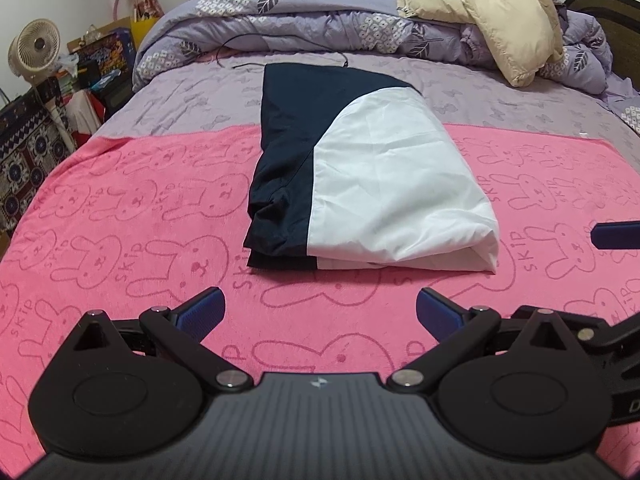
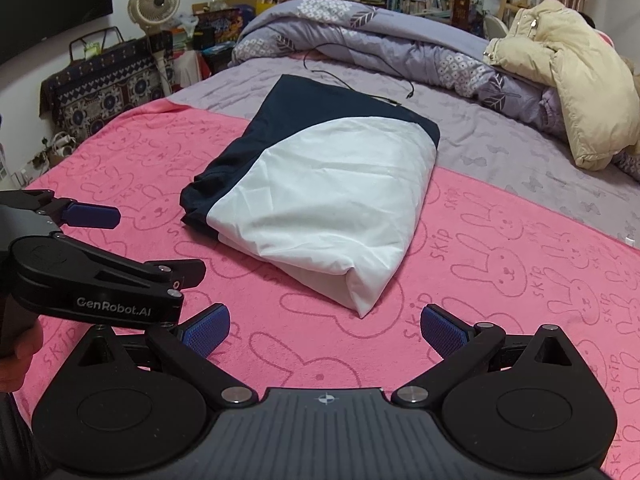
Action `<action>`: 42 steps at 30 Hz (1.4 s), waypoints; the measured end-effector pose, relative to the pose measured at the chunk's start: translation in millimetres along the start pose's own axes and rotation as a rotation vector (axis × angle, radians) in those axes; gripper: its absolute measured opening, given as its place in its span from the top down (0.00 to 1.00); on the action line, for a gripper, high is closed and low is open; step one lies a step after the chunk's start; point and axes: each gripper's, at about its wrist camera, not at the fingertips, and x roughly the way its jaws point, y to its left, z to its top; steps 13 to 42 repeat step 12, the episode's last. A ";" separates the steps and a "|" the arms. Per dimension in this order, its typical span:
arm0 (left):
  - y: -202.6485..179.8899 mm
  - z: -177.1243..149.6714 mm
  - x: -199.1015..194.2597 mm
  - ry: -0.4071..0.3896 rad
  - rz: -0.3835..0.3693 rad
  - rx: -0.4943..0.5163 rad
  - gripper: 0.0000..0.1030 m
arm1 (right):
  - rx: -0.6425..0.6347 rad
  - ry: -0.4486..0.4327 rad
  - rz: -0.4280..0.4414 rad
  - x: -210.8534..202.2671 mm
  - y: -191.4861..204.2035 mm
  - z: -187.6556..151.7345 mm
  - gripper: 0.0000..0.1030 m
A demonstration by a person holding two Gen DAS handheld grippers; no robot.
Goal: Fold clothes
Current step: 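Release the folded jacket and withdraw both grippers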
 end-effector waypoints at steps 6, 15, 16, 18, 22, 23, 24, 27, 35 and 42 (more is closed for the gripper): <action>4.8 -2.6 5.2 0.012 -0.018 -0.047 0.00 | 0.003 0.007 -0.006 3.0 0.0 -0.2 0.00; 2.1 -5.1 -1.5 -0.057 -0.036 -0.059 0.00 | 0.004 0.012 -0.008 5.6 0.6 -0.7 0.00; 2.1 -5.1 -1.5 -0.057 -0.036 -0.059 0.00 | 0.004 0.012 -0.008 5.6 0.6 -0.7 0.00; 2.1 -5.1 -1.5 -0.057 -0.036 -0.059 0.00 | 0.004 0.012 -0.008 5.6 0.6 -0.7 0.00; 2.1 -5.1 -1.5 -0.057 -0.036 -0.059 0.00 | 0.004 0.012 -0.008 5.6 0.6 -0.7 0.00; 2.1 -5.1 -1.5 -0.057 -0.036 -0.059 0.00 | 0.004 0.012 -0.008 5.6 0.6 -0.7 0.00; 2.1 -5.1 -1.5 -0.057 -0.036 -0.059 0.00 | 0.004 0.012 -0.008 5.6 0.6 -0.7 0.00; 2.1 -5.1 -1.5 -0.057 -0.036 -0.059 0.00 | 0.004 0.012 -0.008 5.6 0.6 -0.7 0.00; 2.1 -5.1 -1.5 -0.057 -0.036 -0.059 0.00 | 0.004 0.012 -0.008 5.6 0.6 -0.7 0.00; 2.1 -5.1 -1.5 -0.057 -0.036 -0.059 0.00 | 0.004 0.012 -0.008 5.6 0.6 -0.7 0.00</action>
